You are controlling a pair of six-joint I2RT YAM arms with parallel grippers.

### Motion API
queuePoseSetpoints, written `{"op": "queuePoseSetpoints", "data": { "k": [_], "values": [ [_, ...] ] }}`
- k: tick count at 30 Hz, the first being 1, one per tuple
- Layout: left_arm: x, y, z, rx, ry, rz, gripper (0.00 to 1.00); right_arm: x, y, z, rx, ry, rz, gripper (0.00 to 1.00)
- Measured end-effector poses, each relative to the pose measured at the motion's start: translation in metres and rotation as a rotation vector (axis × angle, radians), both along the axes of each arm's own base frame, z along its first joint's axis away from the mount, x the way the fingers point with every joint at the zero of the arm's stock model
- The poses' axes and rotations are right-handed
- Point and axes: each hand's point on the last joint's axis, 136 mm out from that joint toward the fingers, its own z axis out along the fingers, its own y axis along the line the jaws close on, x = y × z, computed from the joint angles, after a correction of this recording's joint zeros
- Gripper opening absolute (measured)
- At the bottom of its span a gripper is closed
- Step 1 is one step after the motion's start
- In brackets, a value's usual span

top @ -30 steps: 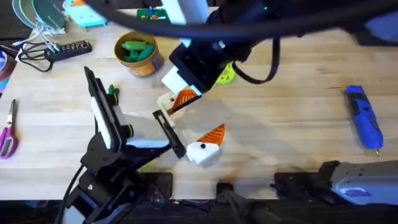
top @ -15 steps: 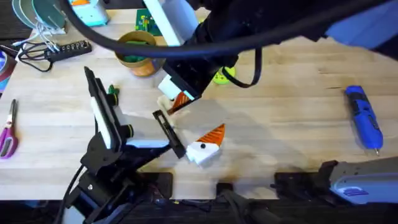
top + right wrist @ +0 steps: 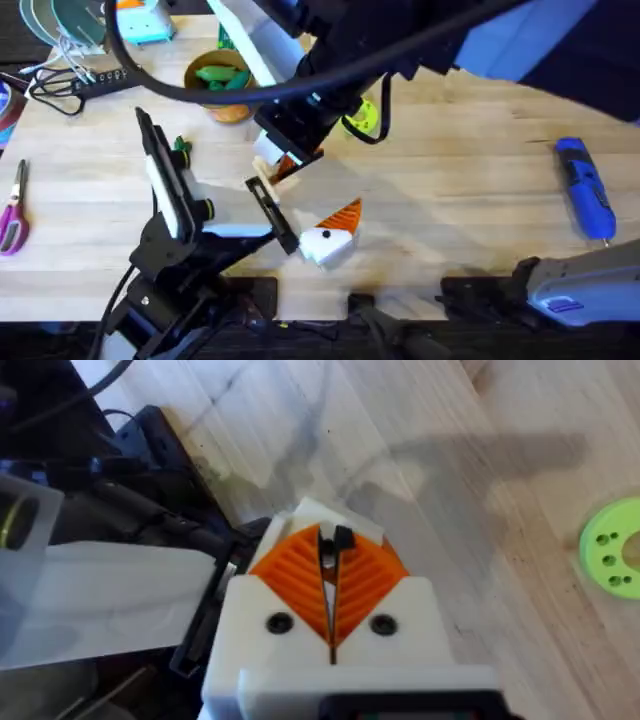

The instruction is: Pick up the gripper from the table and insert it into the empty holder that is missing its gripper. Then pick up a screw, insert it into the mounting hole, and use the screwdriver to tighten it. Finally, clean up the table by picking up the vegetable and placing it into the bucket.

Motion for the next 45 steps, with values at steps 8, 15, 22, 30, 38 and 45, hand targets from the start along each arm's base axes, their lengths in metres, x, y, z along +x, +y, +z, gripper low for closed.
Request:
{"op": "queuePoseSetpoints", "data": {
  "k": [8,15,22,30,38,45],
  "values": [
    [0.0,0.0,0.0,0.0,-0.002,-0.001,0.992,-0.001,-0.001,0.001,-0.003,0.006,-0.007,0.113],
    [0.0,0.0,0.0,0.001,-0.004,-0.002,0.993,0.002,-0.007,0.009,0.004,-0.013,-0.019,0.902],
    [0.0,0.0,0.0,0.003,-0.006,-0.002,0.993,0.014,-0.049,0.047,0.051,-0.051,-0.113,0.915],
    [0.0,0.0,0.0,0.003,-0.006,-0.002,0.993,0.028,-0.12,0.072,0.023,-0.105,-0.203,0.92],
    [0.0,0.0,0.0,0.003,-0.006,-0.002,0.992,0.004,-0.179,0.093,0.137,-0.323,-0.225,0.919],
    [0.0,0.0,0.0,0.003,-0.006,-0.002,0.992,-0.021,-0.221,0.043,0.178,-0.384,-0.273,0.92]
  ]
}}
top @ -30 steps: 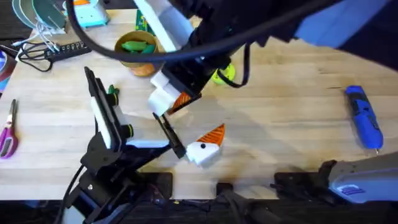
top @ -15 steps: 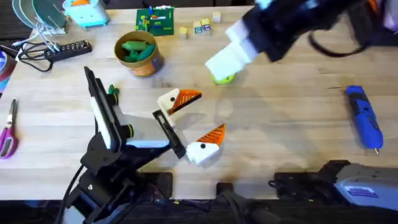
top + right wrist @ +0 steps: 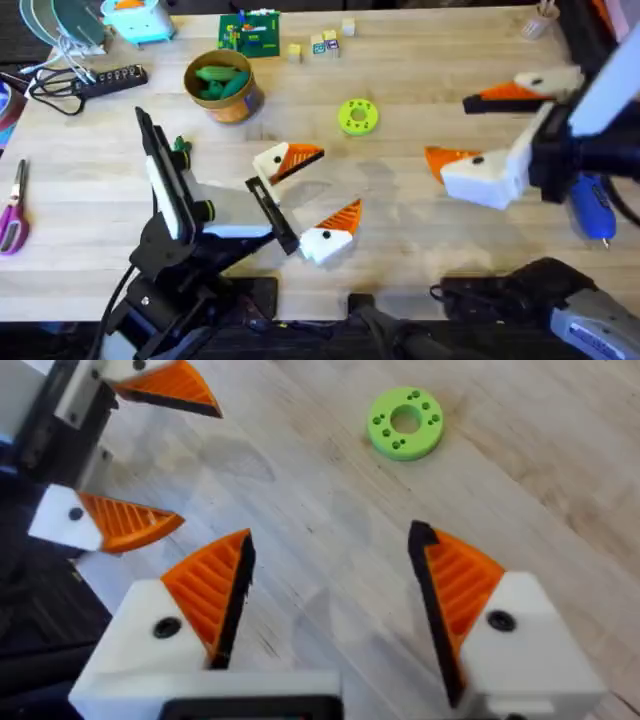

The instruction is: Pick up the gripper from the table and insert it into the empty holder that is missing its gripper. Then pick up a screw, insert it into the mounting hole, and use the screwdriver to tighten it. Finally, clean up the table by picking up the vegetable and placing it into the bucket.

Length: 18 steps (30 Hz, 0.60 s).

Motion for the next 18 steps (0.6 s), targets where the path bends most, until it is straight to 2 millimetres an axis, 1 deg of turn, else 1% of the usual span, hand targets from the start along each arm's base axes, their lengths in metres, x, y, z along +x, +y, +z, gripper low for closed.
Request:
{"op": "queuePoseSetpoints", "data": {
  "k": [2,4,6,11,14,18],
  "values": [
    [0.0,0.0,0.0,0.0,0.0,0.0,0.992,-0.004,-0.005,-0.01,0.026,-0.025,0.0,0.921],
    [0.0,0.0,0.0,0.0,0.0,0.0,0.992,-0.009,-0.005,-0.018,0.058,-0.041,0.025,0.922],
    [0.0,0.0,0.0,0.0,0.0,0.0,0.992,-0.016,0.0,-0.027,0.085,-0.044,0.08,0.921],
    [0.0,0.0,0.0,0.0,0.0,0.0,0.992,-0.042,0.021,-0.047,0.137,-0.049,0.328,0.922],
    [0.0,0.0,0.0,0.0,0.0,0.0,0.992,-0.051,0.028,-0.049,0.155,-0.079,0.42,0.922],
    [0.0,0.0,0.0,0.0,0.0,0.001,0.992,-0.054,0.032,-0.043,0.171,-0.133,0.481,0.922]
  ]
}}
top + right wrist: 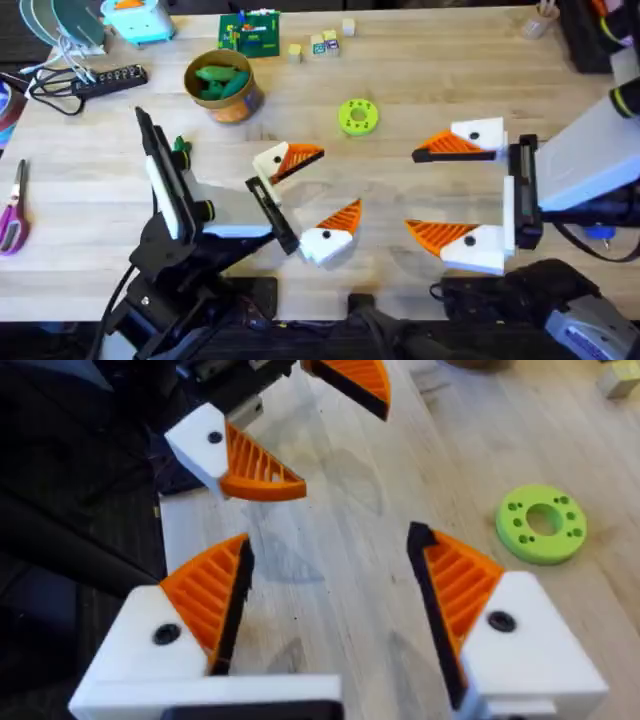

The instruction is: Pick up the gripper from the table and insert it into the empty holder that is missing its gripper. Then pick up a screw, insert it into the mounting hole, and use the screwdriver to tighten it. Finally, clean up the table by picking up the vegetable and placing it into the bucket.

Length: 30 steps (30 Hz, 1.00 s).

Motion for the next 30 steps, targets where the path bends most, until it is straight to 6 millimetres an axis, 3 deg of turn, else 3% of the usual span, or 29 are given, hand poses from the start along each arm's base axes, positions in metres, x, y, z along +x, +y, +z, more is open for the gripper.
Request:
{"op": "queuePoseSetpoints", "data": {
  "k": [16,22,24,30],
  "values": [
    [0.0,0.0,0.0,-0.001,0.001,0.0,0.97,-0.0021,0.0031,0.0047,0.017,-0.039,0.041,0.924],
    [0.0001,0.0,0.0,0.001,-0.001,0.0,0.075,-0.0021,0.0031,0.0046,0.017,-0.039,0.041,0.924],
    [0.0001,0.0,0.0,0.002,-0.004,0.0,0.011,-0.0021,0.0031,0.0047,0.017,-0.039,0.041,0.924],
    [0.0001,0.0,0.0,0.002,-0.004,0.0,0.007,-0.0021,0.0031,0.0046,0.017,-0.039,0.041,0.925]
  ]
}}
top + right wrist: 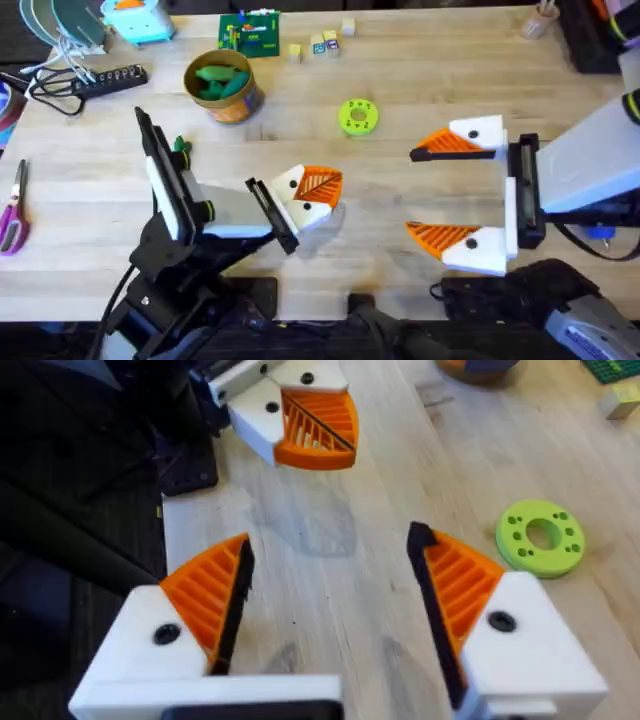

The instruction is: Pick up the gripper from the table and insert it into the empty holder that is missing its gripper. Then pick up a screw, insert it into the mounting hole, and use the screwdriver to tighten it. Finally, clean up the table by picking up the vegetable and placing it into the bucket.

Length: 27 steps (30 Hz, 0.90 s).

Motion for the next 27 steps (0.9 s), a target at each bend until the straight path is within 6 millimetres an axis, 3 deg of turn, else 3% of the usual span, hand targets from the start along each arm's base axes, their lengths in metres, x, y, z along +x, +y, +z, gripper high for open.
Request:
{"op": "queuePoseSetpoints", "data": {
  "k": [7,11,15,20,24,27],
  "values": [
    [0.0,0.0,0.0,0.0,0.0,0.0,0.006,0.007,0.002,0.007,0.019,-0.03,-0.013,0.924],
    [0.0,0.0,0.0,0.0,0.0,0.0,0.006,0.027,-0.004,0.014,0.031,-0.036,-0.119,0.925],
    [0.0,0.0,0.0,0.0,0.0,0.0,0.006,0.052,-0.023,0.01,0.002,-0.023,-0.283,0.924],
    [0.0,0.0,0.0,0.0,0.0,0.0,0.006,0.096,-0.076,-0.005,-0.07,0.039,-0.63,0.924],
    [0.0,0.0,0.0,0.0,0.0,0.0,0.006,0.126,-0.146,-0.026,-0.158,0.117,-1.0,0.924],
    [0.0,0.0,0.0,0.0,0.0,0.0,0.006,0.135,-0.185,-0.034,-0.199,0.143,-1.183,0.923]
  ]
}}
